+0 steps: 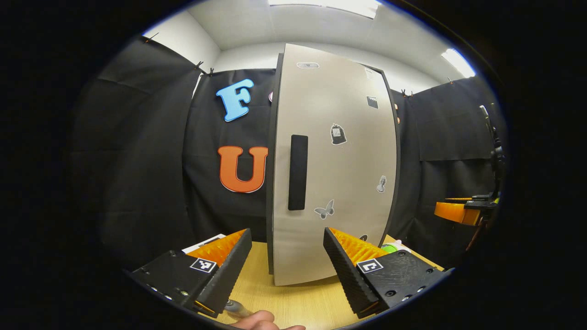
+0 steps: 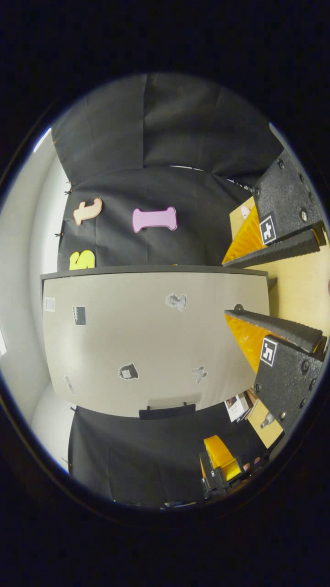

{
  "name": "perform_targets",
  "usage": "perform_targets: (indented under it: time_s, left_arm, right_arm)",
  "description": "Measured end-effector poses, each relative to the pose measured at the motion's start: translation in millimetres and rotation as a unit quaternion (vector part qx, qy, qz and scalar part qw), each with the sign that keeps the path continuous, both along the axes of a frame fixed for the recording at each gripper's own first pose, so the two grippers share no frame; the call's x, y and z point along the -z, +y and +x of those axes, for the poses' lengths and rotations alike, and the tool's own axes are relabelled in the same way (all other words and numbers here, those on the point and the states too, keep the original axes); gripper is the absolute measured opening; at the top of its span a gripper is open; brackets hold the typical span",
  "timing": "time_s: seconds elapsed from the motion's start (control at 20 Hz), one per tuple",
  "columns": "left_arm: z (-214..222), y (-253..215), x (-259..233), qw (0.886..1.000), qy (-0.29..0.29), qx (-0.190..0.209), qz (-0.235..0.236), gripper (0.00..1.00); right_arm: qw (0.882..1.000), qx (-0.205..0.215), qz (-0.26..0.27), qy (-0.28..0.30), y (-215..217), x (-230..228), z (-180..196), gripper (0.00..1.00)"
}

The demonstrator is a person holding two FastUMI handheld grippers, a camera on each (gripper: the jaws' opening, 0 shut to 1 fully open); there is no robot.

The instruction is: Open the cabinet door with the right hand, grasp the bottle in the cabinet with the left hand and place it on the coaster, then close the cabinet door with the right hand.

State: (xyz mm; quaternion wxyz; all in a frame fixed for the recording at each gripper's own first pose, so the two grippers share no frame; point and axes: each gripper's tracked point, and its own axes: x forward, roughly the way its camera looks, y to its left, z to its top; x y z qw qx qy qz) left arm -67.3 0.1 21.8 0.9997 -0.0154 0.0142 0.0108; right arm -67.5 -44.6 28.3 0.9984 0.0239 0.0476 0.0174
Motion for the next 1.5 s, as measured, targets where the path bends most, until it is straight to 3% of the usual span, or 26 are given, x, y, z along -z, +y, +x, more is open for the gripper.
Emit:
perform_targets:
  time_s: [1.5]
  left_arm:
    - [14,-11,1,1.0,-0.001,0.017,-0.003,0.95]
  right_arm:
    - [1.0,0.021,-0.001,0.006,-22,2,-4,0.58]
